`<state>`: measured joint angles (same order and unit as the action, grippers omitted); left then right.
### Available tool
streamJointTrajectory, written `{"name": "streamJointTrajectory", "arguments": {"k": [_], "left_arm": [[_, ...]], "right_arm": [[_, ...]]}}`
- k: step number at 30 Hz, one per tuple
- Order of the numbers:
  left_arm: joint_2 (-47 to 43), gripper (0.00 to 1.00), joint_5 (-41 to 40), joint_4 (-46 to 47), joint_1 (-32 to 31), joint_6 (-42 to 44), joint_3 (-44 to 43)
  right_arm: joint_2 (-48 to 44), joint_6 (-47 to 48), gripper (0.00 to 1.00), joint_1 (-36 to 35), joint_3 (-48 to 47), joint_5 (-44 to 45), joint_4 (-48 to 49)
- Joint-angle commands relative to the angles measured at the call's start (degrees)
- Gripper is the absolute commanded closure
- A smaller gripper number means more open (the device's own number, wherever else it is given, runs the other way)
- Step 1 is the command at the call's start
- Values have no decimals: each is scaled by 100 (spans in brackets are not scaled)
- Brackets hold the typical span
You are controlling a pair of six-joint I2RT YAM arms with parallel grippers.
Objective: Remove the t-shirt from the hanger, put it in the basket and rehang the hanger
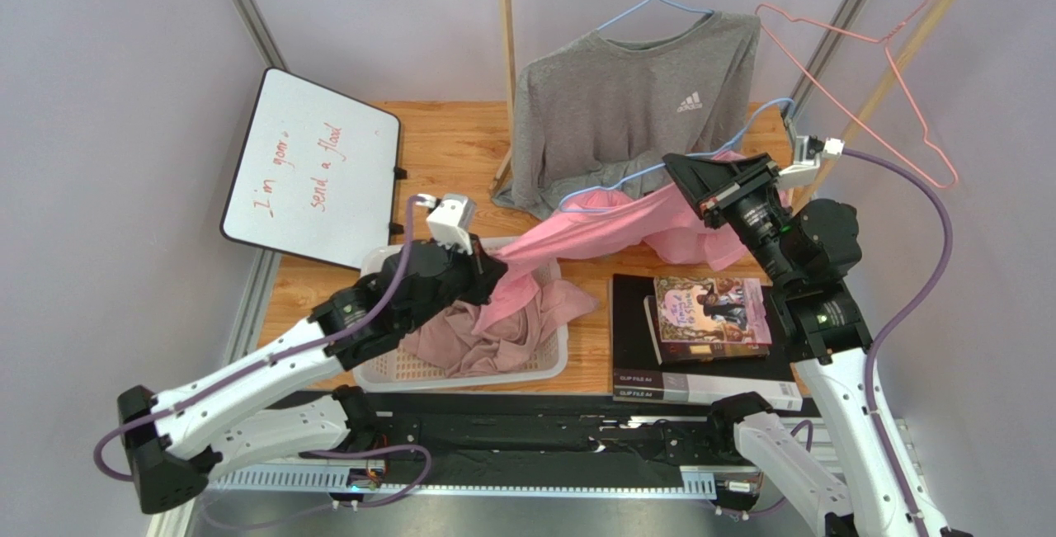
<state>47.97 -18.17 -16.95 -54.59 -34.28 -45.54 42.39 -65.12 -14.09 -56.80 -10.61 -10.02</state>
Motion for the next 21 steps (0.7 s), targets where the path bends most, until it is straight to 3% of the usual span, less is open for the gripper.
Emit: {"name": "streamJointTrajectory", "arguments": {"k": [1, 6, 12, 15, 17, 21], "left_arm": [[941, 100, 963, 701, 53, 123, -700], [2100, 100, 1571, 974, 115, 168, -1808], [3025, 100, 2318, 1238, 449, -34, -2810], [3166, 100, 2397, 1203, 589, -43, -3092], [3140, 100, 2485, 1054, 773, -9, -3268], [2701, 100, 2486, 563, 1116, 272, -3689]], "right_arm": [[225, -878, 100, 11, 98, -1204, 1324], [323, -1573, 100, -41, 257, -2014, 1907], [217, -2101, 100, -50, 152, -2366, 2329], [138, -1462, 100, -50, -277, -2253, 1752], [-2, -587, 100, -50, -585, -2069, 821], [-406, 515, 100, -50, -1087, -1052, -394]]}}
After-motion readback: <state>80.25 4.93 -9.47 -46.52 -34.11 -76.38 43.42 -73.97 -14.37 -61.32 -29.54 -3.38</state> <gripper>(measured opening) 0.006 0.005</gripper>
